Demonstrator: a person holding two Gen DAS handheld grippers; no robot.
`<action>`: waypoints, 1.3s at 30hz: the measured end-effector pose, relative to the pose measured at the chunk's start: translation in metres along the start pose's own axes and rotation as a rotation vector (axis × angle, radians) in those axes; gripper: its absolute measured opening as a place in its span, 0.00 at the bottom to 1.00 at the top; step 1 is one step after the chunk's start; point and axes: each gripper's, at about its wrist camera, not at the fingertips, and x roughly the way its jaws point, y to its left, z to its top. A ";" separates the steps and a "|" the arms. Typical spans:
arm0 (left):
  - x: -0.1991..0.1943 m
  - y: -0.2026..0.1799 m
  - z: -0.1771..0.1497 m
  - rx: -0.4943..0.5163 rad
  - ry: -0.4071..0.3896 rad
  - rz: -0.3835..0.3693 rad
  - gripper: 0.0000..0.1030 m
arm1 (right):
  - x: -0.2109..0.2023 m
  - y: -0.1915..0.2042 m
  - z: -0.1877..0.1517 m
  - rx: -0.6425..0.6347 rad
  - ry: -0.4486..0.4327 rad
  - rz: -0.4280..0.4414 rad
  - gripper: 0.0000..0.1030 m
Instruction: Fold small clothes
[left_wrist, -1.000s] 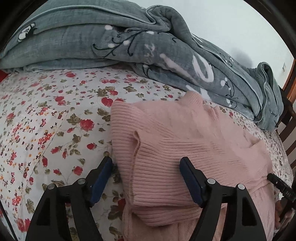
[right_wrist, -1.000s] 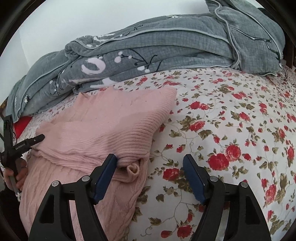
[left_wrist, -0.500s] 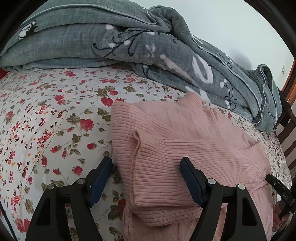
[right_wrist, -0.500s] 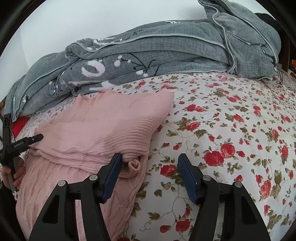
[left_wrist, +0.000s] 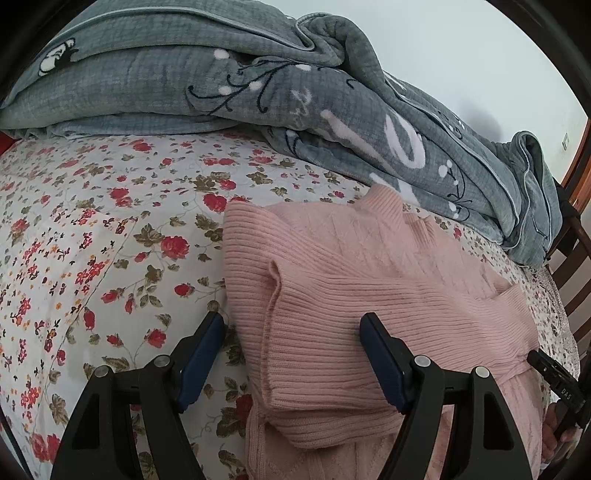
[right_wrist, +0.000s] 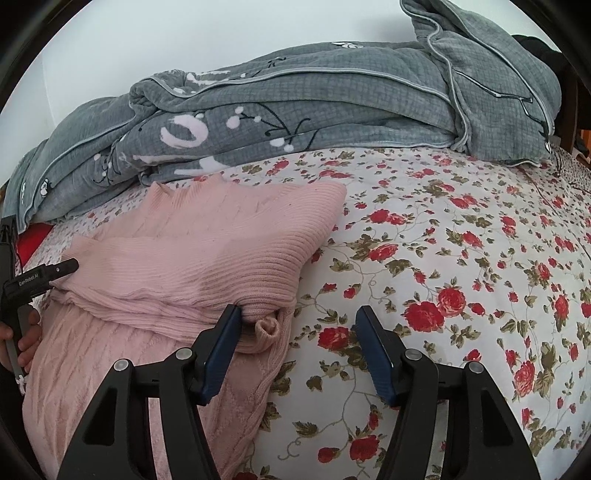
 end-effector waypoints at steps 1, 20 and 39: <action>0.000 0.000 0.000 -0.002 0.003 0.001 0.72 | 0.000 0.000 0.000 -0.003 0.001 0.002 0.60; -0.097 -0.001 -0.103 -0.027 -0.072 -0.043 0.75 | -0.099 0.052 -0.068 -0.121 -0.153 -0.049 0.66; -0.176 -0.022 -0.236 0.018 0.050 -0.093 0.67 | -0.172 0.046 -0.210 -0.046 0.016 0.125 0.53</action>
